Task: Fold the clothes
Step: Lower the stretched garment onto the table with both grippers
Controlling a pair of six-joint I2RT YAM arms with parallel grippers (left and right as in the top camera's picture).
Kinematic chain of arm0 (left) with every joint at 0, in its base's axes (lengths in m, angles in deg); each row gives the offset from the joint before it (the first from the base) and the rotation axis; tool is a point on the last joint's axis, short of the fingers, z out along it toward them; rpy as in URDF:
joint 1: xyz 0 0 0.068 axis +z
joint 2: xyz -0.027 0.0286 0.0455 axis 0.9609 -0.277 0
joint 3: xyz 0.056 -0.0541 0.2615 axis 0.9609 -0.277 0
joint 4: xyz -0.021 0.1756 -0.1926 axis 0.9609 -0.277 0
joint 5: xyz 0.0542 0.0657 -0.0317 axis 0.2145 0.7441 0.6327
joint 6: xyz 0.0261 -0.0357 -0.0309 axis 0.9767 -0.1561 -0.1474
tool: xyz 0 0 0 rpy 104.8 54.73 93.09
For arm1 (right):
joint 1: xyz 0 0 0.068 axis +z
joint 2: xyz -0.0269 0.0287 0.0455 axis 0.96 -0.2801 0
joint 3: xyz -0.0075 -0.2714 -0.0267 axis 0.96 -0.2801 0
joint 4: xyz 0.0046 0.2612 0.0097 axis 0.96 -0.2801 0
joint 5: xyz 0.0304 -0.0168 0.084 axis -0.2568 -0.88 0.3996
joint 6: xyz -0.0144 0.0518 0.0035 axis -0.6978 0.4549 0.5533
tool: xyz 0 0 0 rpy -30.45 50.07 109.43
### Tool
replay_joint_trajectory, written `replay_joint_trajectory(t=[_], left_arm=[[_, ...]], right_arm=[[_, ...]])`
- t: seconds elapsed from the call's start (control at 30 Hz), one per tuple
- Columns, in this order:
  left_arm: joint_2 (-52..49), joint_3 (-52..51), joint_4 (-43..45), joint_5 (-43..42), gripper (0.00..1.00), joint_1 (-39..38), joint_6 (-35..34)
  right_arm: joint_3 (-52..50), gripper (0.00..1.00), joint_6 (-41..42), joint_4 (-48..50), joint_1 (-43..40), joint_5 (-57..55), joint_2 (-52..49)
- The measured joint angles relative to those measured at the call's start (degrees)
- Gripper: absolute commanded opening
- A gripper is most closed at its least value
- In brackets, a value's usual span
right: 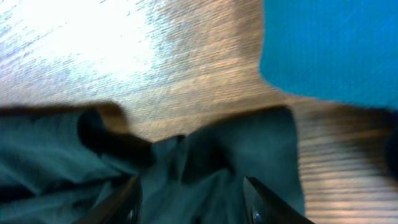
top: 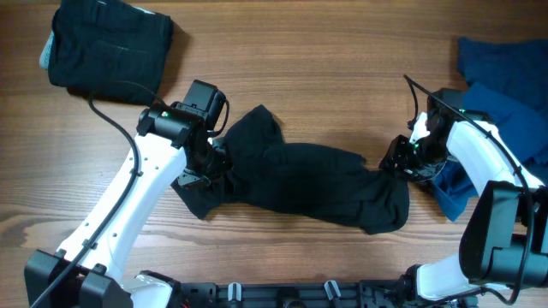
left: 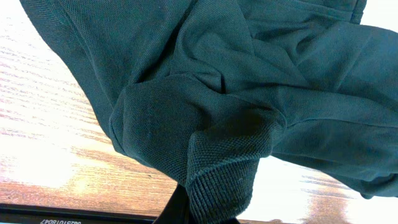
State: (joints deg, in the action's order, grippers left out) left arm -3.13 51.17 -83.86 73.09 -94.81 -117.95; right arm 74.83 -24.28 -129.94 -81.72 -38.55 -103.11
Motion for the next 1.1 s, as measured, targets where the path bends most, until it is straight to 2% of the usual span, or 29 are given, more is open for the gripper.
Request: replay_joint_trajectory(t=[0.4, 0.67, 0.77, 0.9, 1.0, 1.1], left_arm=[[0.0, 0.0, 0.9, 0.0, 0.06, 0.0, 0.0], [0.0, 0.0, 1.0, 0.0, 0.06, 0.0, 0.0], [0.0, 0.0, 1.1, 0.0, 0.06, 0.0, 0.0], [0.0, 0.0, 1.3, 0.0, 0.07, 0.0, 0.0], [0.0, 0.0, 1.3, 0.0, 0.07, 0.0, 0.0], [0.0, 0.0, 1.3, 0.0, 0.07, 0.0, 0.0]], right_arm=[[0.0, 0.54, -3.1, 4.7, 0.0, -1.4, 0.0], [-4.9, 0.51, -3.9, 7.7, 0.0, -1.3, 0.0], [-5.2, 0.41, -4.0, 7.9, 0.0, -1.0, 0.0], [-5.2, 0.17, -4.4, 7.9, 0.0, -0.3, 0.0], [-5.2, 0.04, -5.2, 7.9, 0.0, 0.7, 0.0], [-5.2, 0.05, -5.6, 7.9, 0.0, 1.7, 0.0]])
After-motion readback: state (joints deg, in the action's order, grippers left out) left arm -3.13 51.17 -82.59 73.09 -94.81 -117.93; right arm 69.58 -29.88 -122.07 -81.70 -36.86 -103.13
